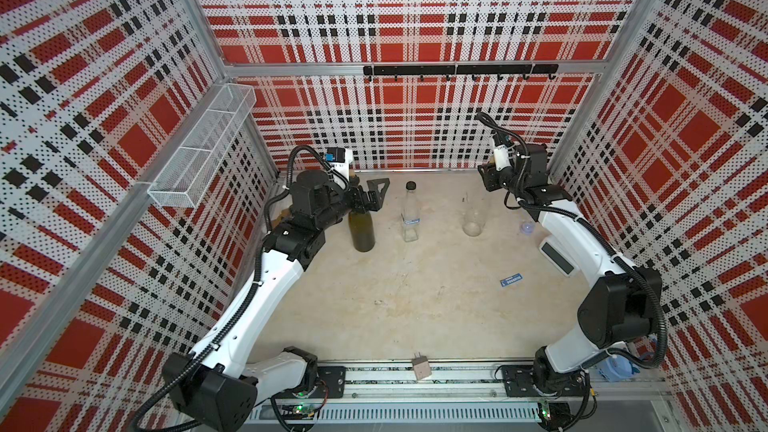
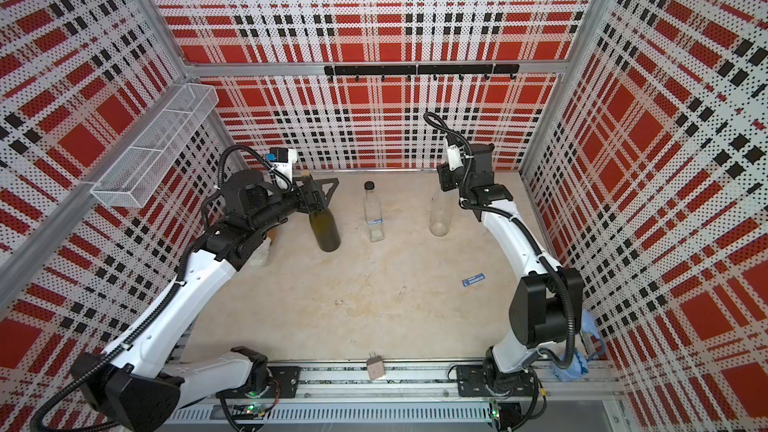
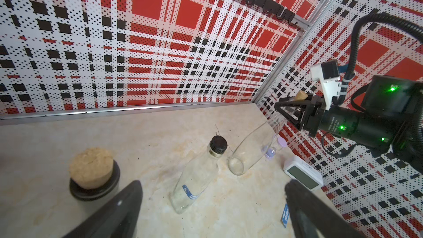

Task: Remove the label from the bottle
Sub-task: Move the bottle to the center of the board.

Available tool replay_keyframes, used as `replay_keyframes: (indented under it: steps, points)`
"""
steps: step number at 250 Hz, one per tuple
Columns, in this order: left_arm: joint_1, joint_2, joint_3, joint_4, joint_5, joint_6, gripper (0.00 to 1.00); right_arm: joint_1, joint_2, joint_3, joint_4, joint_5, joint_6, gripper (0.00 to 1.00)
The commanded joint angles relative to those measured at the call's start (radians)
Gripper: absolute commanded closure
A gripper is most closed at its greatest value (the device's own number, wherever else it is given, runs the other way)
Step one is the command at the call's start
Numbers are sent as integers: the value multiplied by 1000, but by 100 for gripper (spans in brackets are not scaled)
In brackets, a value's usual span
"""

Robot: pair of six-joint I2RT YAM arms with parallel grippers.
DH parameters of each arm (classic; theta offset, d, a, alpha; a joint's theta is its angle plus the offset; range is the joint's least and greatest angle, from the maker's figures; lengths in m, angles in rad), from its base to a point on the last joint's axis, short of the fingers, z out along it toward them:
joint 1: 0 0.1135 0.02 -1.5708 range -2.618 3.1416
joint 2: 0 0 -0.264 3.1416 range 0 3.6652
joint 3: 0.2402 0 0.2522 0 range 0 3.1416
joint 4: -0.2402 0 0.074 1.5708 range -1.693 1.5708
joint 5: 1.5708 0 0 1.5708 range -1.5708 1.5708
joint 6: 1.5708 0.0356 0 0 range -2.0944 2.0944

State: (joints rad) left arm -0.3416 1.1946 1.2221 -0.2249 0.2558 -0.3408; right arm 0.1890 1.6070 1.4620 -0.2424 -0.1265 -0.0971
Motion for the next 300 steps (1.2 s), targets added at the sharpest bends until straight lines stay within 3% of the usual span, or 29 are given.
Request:
replay_keyframes:
  steps: [1, 101, 176, 218, 300]
  points:
    - [9, 3, 22, 10, 7, -6, 1, -3, -21, 23, 71, -12, -15, 46]
    - [-10, 1, 46, -39, -7, 12, 1, -3, -163, 38, 34, 5, -17, 30]
    - [-246, 113, 238, -245, -231, 195, 1, -3, -361, 13, -69, -10, 27, 23]
    - [-312, 225, 277, -246, -294, 226, 0, -2, -492, -97, -124, -79, 102, 20]
    - [-280, 427, 318, -197, -311, 259, 8, 18, -688, -356, -209, -98, 193, 16]
